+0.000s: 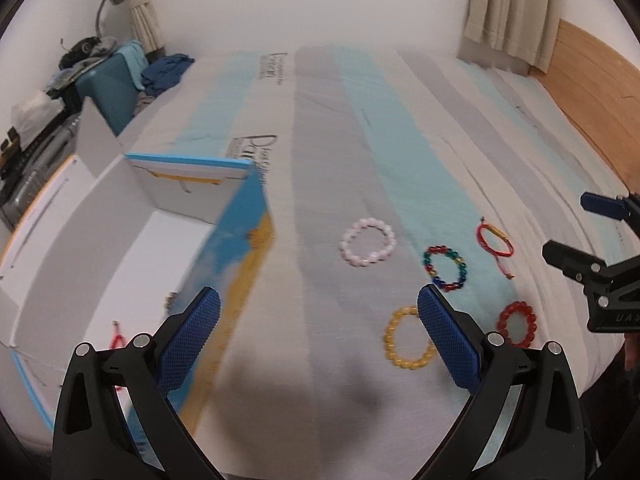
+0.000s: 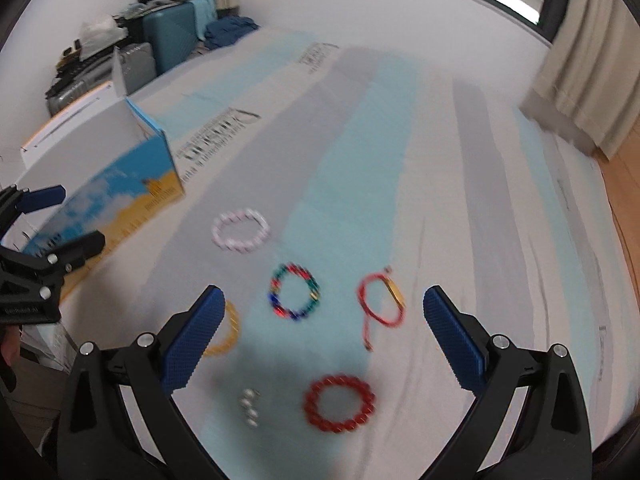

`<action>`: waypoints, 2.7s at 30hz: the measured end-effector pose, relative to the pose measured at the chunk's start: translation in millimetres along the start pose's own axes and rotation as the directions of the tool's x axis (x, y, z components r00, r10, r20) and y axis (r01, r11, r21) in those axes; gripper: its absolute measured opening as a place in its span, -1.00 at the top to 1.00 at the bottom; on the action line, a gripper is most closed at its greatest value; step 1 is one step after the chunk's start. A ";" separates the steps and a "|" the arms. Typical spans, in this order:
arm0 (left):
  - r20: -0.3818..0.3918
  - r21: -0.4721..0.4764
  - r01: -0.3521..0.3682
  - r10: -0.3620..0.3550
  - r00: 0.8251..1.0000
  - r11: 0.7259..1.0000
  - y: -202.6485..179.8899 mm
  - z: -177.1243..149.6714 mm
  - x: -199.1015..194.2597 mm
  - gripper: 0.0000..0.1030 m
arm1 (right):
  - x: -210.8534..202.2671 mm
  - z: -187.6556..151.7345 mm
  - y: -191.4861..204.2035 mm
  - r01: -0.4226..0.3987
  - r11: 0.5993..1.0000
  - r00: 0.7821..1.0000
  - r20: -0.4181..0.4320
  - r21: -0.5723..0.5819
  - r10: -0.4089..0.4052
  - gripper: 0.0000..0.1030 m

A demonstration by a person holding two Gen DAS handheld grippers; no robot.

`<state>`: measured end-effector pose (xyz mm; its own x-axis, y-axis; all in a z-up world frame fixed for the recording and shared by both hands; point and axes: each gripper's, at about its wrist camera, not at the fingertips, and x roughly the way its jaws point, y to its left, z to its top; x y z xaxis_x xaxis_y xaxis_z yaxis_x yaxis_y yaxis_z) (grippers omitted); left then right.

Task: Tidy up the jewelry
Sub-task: 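Move both open tools back over the remaining bracelets on the bed, then grasp the yellow-bead bracelet with the left tool while the right tool grasps the red-bead bracelet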

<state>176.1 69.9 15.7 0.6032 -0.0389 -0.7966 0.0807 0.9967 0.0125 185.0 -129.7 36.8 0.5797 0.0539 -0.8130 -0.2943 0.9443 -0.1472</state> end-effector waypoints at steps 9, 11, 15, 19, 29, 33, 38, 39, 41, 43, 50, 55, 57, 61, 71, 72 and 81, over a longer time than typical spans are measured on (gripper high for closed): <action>-0.032 0.028 0.023 -0.022 0.999 0.999 -31.8 -11.8 24.1 -0.89 | 15.8 -33.1 -26.9 -0.003 0.998 0.999 -0.032 0.056 0.005 -0.86; -0.039 0.040 0.017 -0.015 0.999 0.999 -37.4 -15.5 30.2 -0.89 | 20.4 -38.8 -30.3 -0.007 0.998 0.999 -0.041 0.065 0.010 -0.86; -0.054 0.049 0.024 -0.021 0.998 0.999 -45.9 -22.7 41.1 -0.89 | 31.9 -51.8 -36.4 -0.014 0.996 0.998 -0.062 0.087 0.019 -0.86; -0.068 0.059 0.023 -0.019 0.998 0.998 -52.0 -28.1 51.9 -0.88 | 43.1 -64.8 -40.6 -0.023 0.994 0.996 -0.083 0.105 0.032 -0.86; -0.136 0.052 0.034 -0.027 0.990 0.998 -63.9 -48.7 91.5 -0.88 | 70.6 -92.2 -39.6 -0.080 0.989 0.984 -0.147 0.125 0.098 -0.75; -0.153 0.047 0.039 -0.032 0.988 0.998 -66.1 -56.3 104.6 -0.88 | 83.1 -100.5 -39.0 -0.087 0.987 0.979 -0.173 0.135 0.110 -0.64; -0.159 0.064 0.050 -0.039 0.986 0.997 -71.2 -63.0 116.4 -0.69 | 97.7 -110.3 -40.2 -0.087 0.986 0.972 -0.206 0.140 0.115 -0.48; -0.166 0.066 0.058 -0.046 0.985 0.996 -72.7 -63.5 119.3 -0.67 | 100.1 -112.2 -41.1 -0.086 0.986 0.971 -0.210 0.145 0.116 -0.46; -0.183 0.066 0.087 -0.074 0.980 0.994 -75.1 -65.5 124.2 -0.48 | 104.0 -115.2 -42.8 -0.087 0.984 0.970 -0.213 0.155 0.119 -0.43; -0.182 0.072 0.095 -0.081 0.980 0.993 -77.8 -66.4 124.9 -0.41 | 107.1 -118.2 -41.5 -0.076 0.986 0.970 -0.218 0.146 0.107 -0.35; -0.186 0.071 0.110 -0.096 0.978 0.991 -76.4 -67.9 124.8 -0.26 | 109.9 -121.8 -37.2 -0.052 0.992 0.972 -0.222 0.116 0.077 -0.34; -0.183 0.063 0.111 -0.098 0.978 0.992 -72.2 -70.0 123.0 -0.02 | 111.1 -121.1 -34.7 -0.038 0.992 0.974 -0.219 0.118 0.063 -0.26; -0.191 0.090 0.091 -0.073 0.979 0.992 -76.5 -72.2 123.8 0.15 | 111.0 -120.2 -34.6 -0.031 0.992 0.974 -0.219 0.120 0.057 -0.17; -0.191 0.111 0.107 -0.085 0.978 0.988 -77.7 -74.7 120.9 0.51 | 107.3 -120.2 -33.7 -0.018 0.994 0.975 -0.220 0.106 0.041 0.24; -0.209 0.119 0.125 -0.098 0.973 0.985 -77.2 -73.4 114.5 0.84 | 99.4 -116.9 -39.0 0.001 0.995 0.977 -0.211 0.104 0.022 0.74; -0.206 0.126 0.123 -0.095 0.974 0.984 -77.8 -73.2 112.5 0.84 | 96.9 -116.5 -39.5 -0.002 0.994 0.979 -0.203 0.110 0.024 0.74; -0.168 0.119 0.120 -0.099 0.981 0.986 -78.0 -62.4 85.4 0.84 | 73.1 -107.2 -43.9 -0.033 0.991 0.987 -0.155 0.126 0.052 0.75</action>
<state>171.8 -6.6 -91.0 0.4502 -0.1246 -0.8842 0.2466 0.9691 -0.0111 158.8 -202.0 -76.6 0.4392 0.0523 -0.8969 -0.2146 0.9755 -0.0483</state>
